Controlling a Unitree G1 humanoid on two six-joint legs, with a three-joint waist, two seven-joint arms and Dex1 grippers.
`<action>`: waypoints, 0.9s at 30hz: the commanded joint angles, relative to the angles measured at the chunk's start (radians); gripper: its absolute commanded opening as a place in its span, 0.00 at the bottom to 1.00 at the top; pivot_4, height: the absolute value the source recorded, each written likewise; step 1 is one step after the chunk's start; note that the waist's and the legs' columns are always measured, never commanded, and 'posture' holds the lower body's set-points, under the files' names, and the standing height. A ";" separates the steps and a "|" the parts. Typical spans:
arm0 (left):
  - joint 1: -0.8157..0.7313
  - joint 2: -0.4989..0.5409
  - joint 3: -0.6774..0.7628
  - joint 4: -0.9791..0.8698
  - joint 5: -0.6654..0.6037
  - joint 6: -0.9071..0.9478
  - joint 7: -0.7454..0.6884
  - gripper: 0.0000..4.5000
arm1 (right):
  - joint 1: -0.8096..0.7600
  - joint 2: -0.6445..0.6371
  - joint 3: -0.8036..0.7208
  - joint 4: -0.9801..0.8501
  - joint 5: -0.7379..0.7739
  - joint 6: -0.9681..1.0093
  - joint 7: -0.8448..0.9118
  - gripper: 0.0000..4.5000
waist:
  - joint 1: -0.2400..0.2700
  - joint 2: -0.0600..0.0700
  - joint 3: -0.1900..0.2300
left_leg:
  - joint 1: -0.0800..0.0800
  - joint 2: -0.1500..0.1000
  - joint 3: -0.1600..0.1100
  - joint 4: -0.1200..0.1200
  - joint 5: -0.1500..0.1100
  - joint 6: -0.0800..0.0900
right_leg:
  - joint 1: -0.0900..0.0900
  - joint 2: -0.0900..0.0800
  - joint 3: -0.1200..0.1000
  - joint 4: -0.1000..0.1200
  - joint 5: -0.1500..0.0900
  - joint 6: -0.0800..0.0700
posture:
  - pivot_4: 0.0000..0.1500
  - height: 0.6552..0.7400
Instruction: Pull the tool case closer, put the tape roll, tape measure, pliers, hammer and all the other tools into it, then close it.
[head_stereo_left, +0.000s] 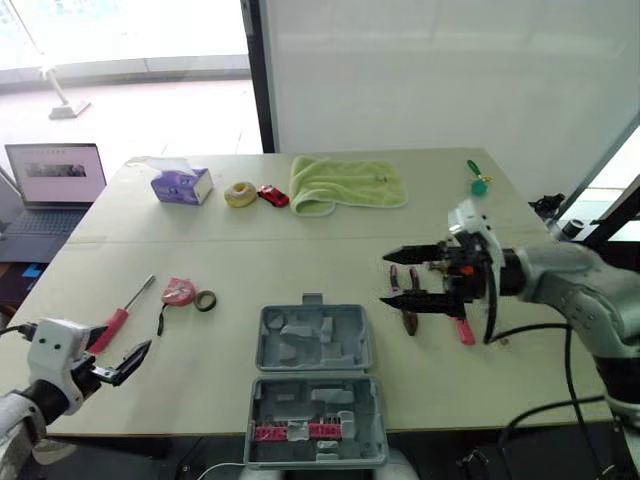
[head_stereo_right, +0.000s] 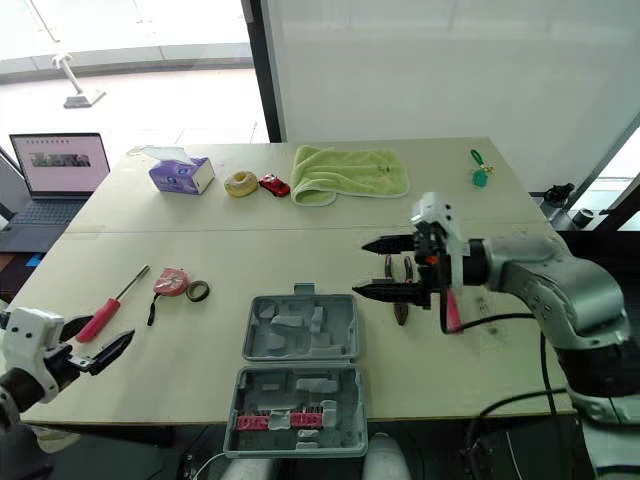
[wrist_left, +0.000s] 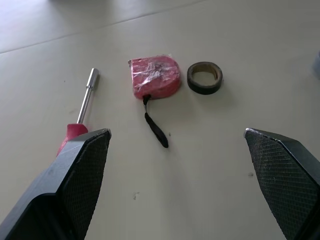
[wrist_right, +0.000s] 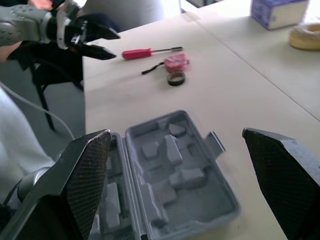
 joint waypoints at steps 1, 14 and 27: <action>0.037 -0.036 0.014 -0.133 -0.011 0.047 0.073 1.00 | -0.068 0.018 0.051 0.018 -0.036 -0.021 0.061 0.99 | 0.004 -0.003 0.001 | 0.000 0.000 0.000 0.000 0.000 0.000 | 0.000 0.000 0.000 0.000 0.000 0.000 | 1.00 0.96; -0.224 -0.132 -0.188 -0.148 0.049 0.296 0.335 1.00 | -0.070 -0.013 0.110 -0.036 -0.117 -0.025 0.141 0.99 | 0.025 -0.003 0.002 | 0.000 -0.002 0.001 0.002 0.000 0.000 | 0.002 0.001 -0.002 0.000 0.001 0.000 | 1.00 0.96; -0.651 -0.221 -0.459 0.298 0.231 0.246 0.397 0.62 | -0.007 -0.088 0.068 -0.208 -0.081 0.082 0.095 1.00 | 0.017 -0.005 0.003 | 0.000 -0.004 0.001 0.002 0.001 -0.001 | 0.000 0.002 -0.002 0.003 0.003 0.004 | 1.00 0.96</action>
